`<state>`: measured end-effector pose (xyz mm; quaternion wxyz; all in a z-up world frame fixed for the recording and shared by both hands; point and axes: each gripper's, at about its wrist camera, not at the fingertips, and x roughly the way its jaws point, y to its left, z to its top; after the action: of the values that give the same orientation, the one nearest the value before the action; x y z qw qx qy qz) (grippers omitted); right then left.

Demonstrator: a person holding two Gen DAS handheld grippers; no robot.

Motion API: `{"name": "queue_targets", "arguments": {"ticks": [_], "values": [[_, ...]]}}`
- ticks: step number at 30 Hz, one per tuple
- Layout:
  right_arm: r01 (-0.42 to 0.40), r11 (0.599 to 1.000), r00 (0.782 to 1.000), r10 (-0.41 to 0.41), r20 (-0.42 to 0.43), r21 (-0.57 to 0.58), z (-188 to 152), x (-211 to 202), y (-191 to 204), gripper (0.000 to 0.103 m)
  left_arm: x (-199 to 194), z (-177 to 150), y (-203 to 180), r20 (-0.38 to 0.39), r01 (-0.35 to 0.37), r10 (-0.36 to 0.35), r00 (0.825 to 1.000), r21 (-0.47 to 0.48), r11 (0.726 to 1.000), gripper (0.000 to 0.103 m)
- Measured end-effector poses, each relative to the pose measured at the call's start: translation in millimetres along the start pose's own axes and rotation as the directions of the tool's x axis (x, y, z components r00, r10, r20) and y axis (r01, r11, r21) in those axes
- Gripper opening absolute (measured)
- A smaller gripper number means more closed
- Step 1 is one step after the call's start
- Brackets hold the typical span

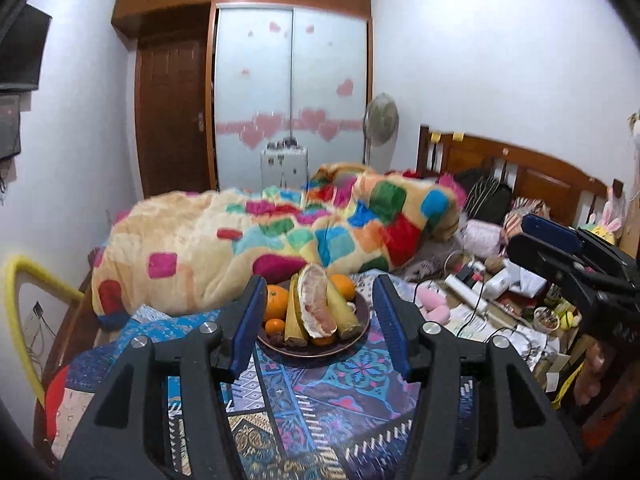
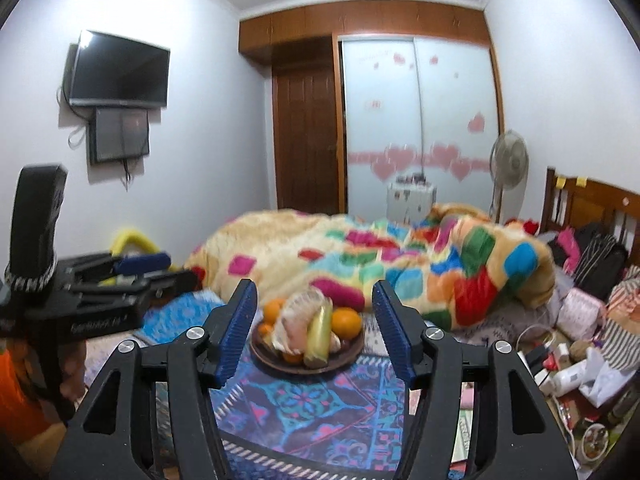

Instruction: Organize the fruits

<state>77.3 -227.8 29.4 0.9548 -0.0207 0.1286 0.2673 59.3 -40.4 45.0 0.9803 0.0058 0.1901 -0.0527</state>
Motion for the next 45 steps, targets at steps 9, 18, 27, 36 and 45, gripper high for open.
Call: {"name": "queue_targets", "arguments": {"ticks": [9, 18, 27, 36, 45], "values": [[0.014, 1.000, 0.996, -0.014, 0.092, 0.000, 9, -45, 32, 0.061, -72, -3, -1, 0.105, 0.008, -0.005, 0.994, -0.027, 1.000, 0.064], [0.059, 0.998, 0.985, -0.054, 0.164, -0.025, 4, -70, 52, 0.087, -105, -14, -4, 0.176, -0.018, 0.024, 0.984, -0.038, 0.999, 0.084], [0.085, 0.996, 0.980, -0.080, 0.180, -0.022, -4, -74, 59, 0.103, -118, -21, -7, 0.211, -0.051, 0.056, 0.976, -0.031, 0.998, 0.094], [0.078, 0.997, 0.982, -0.075, 0.174, -0.010, -8, -77, 59, 0.103, -121, -26, -10, 0.220, -0.067, 0.071, 0.973, -0.024, 0.997, 0.100], [0.073, 0.997, 0.983, -0.072, 0.171, -0.002, -8, -78, 59, 0.103, -121, -27, -10, 0.220, -0.068, 0.073, 0.973, -0.027, 0.997, 0.102]]}}
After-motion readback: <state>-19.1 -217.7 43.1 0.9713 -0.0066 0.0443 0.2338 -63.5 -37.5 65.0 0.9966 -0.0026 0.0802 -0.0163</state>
